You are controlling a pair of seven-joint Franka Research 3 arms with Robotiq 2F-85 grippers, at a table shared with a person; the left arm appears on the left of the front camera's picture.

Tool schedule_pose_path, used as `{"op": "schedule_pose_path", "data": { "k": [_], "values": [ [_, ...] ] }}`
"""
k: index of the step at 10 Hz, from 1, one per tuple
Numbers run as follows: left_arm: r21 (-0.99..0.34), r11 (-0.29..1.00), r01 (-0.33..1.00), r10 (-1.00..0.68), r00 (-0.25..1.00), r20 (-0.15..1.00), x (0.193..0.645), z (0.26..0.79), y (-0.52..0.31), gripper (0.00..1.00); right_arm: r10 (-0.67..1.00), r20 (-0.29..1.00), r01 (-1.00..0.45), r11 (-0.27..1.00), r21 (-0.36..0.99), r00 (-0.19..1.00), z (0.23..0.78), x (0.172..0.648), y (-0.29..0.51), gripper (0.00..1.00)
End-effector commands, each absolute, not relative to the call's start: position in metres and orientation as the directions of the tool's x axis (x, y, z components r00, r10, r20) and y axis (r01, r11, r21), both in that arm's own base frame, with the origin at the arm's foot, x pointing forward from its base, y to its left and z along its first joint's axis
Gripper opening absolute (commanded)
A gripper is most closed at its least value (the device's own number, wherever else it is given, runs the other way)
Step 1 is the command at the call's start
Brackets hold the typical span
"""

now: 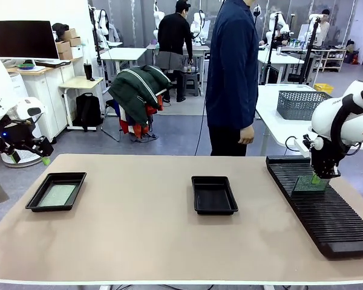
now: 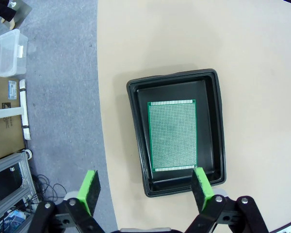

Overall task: Inspect and transfer BCBs to ESD trays.
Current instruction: Pick up the Blank PCB from the PCB Rack and place it in the right ESD tray.

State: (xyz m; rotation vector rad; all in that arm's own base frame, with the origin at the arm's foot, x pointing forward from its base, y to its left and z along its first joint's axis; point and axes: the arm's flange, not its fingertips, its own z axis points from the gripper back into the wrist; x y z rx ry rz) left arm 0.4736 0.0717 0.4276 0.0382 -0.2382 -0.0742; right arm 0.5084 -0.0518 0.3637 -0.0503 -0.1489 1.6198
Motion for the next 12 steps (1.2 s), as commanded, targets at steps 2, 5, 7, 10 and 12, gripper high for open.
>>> {"op": "schedule_pose_path", "data": {
  "k": [2, 5, 7, 10, 12],
  "values": [
    [0.043, 0.997, 0.069, -0.078, 0.968, 0.240, 0.4725, 0.4270, 0.0727, 1.00, 0.997, 0.059, -0.991, -0.048, -0.127, -0.056, 0.3637, 0.5084, -0.0518, 0.00],
    [0.043, 0.997, 0.069, -0.078, 0.968, 0.240, 0.4725, 0.4270, 0.0727, 1.00, 0.997, 0.059, -0.991, -0.048, -0.127, -0.056, 0.3637, 0.5084, -0.0518, 0.00],
    [0.043, 0.997, 0.069, -0.078, 0.968, 0.240, 0.4725, 0.4270, 0.0727, 1.00, 0.997, 0.059, -0.991, -0.048, -0.127, -0.056, 0.3637, 0.5084, -0.0518, 0.00],
    [0.043, 0.997, 0.069, -0.078, 0.968, 0.240, 0.4725, 0.4270, 0.0727, 1.00, 0.997, 0.059, -0.991, -0.048, -0.127, -0.056, 0.3637, 0.5084, -0.0518, 0.00],
    [0.043, 0.997, 0.069, -0.078, 0.968, 0.240, 0.4725, 0.4270, 0.0727, 1.00, 0.997, 0.059, -0.991, -0.048, -0.127, -0.056, 0.3637, 0.5084, -0.0518, 0.00]
  ]
}}
